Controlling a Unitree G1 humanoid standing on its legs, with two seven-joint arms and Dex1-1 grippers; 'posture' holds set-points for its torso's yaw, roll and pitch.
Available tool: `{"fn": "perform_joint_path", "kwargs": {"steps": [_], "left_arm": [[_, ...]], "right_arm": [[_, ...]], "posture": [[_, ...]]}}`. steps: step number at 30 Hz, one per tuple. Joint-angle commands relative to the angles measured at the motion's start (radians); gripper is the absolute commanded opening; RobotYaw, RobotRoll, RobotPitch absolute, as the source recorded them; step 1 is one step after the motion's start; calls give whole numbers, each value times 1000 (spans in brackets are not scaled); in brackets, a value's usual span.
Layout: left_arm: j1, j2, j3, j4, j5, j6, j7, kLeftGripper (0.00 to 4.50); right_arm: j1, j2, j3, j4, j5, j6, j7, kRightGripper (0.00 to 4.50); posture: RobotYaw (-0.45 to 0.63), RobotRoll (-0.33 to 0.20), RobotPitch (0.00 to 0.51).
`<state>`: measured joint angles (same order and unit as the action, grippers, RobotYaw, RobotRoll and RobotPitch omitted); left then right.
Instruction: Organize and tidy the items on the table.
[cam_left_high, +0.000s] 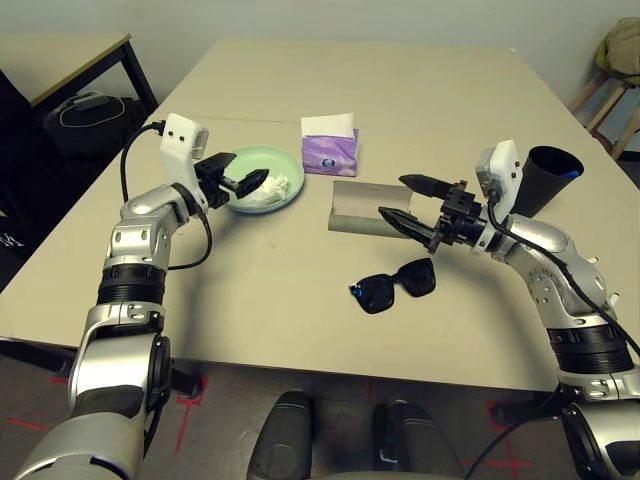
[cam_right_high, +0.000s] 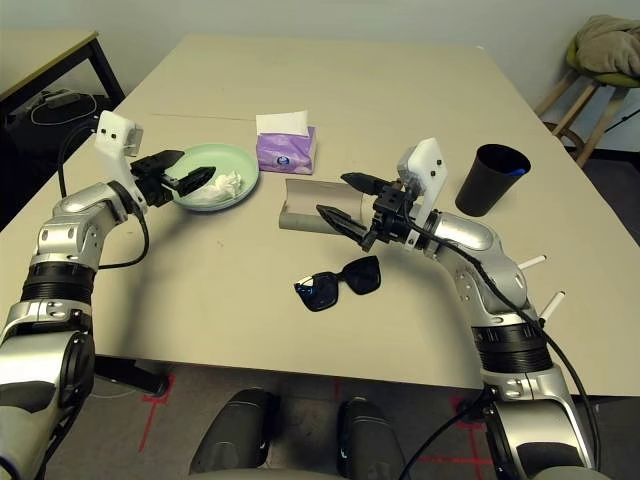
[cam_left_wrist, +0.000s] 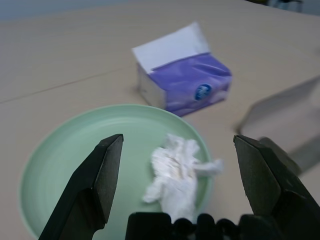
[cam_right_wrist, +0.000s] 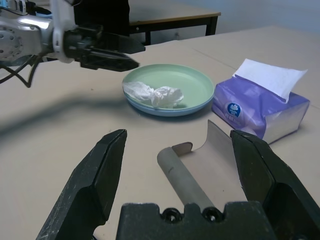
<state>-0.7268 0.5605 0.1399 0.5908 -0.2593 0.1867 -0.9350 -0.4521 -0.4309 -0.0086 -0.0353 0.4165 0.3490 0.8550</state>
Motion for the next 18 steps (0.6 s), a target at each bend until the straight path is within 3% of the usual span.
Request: {"fn": "perform_joint_path", "kwargs": {"steps": [1,6,18], "left_arm": [[17,18,0,6,-34,-50,-113,4469],[47,37,-24,-3,-43,-103,-256,4469],[163,65,-84,-224,-86,-112,-469,4469]], "right_arm": [[6,-15,-2,-10,3,4,6,4500],[12,-43,7,-34,-6,23,11,4500],[10,-155,69,-124,-18,140,66,4500]], "posture": [[200,0,78],[198,0,107],[230,0,142]]}}
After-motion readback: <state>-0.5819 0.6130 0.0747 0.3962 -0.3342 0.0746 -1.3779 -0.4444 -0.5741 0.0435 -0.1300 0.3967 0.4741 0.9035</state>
